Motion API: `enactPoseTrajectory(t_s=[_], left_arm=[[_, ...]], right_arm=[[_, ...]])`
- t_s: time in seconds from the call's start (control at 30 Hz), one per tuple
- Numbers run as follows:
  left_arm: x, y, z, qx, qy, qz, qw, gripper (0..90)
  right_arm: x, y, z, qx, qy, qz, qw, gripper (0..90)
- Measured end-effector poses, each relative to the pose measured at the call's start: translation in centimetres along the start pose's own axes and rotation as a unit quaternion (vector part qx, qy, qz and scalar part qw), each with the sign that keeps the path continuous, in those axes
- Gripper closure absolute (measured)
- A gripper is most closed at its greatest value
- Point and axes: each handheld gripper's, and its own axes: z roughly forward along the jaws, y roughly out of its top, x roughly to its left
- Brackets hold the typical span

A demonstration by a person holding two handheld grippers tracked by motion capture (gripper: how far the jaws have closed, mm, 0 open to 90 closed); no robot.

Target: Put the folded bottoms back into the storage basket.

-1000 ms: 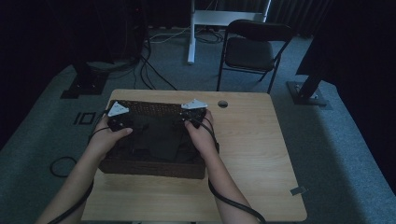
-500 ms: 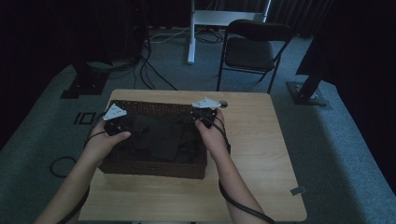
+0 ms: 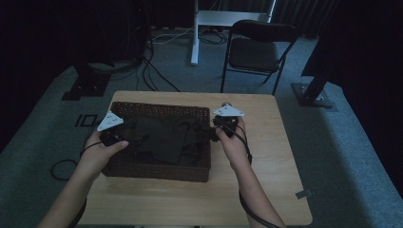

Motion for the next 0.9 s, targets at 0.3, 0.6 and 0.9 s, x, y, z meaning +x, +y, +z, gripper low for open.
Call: enactPoseTrajectory(t_s=[0.3,0.6,0.9], left_arm=[[-0.9,-0.7,-1.2,-0.022,-0.002,0.006,0.9997,16.6],[-2.0,-2.4,-2.8,-0.041,-0.013,-0.007,0.999,16.5],[-3.3,-4.9,-3.9,-0.044,-0.004,0.009,0.999,16.6]], right_arm=[[-1.3,-1.4,-1.5,-0.006,-0.009,0.004,0.9999,12.1],[-2.8,-4.1,-2.9,-0.008,-0.026,0.02,0.9994,12.1],[-4.5,-6.4,-4.4,-0.018,-0.038,0.033,0.9986,12.1]])
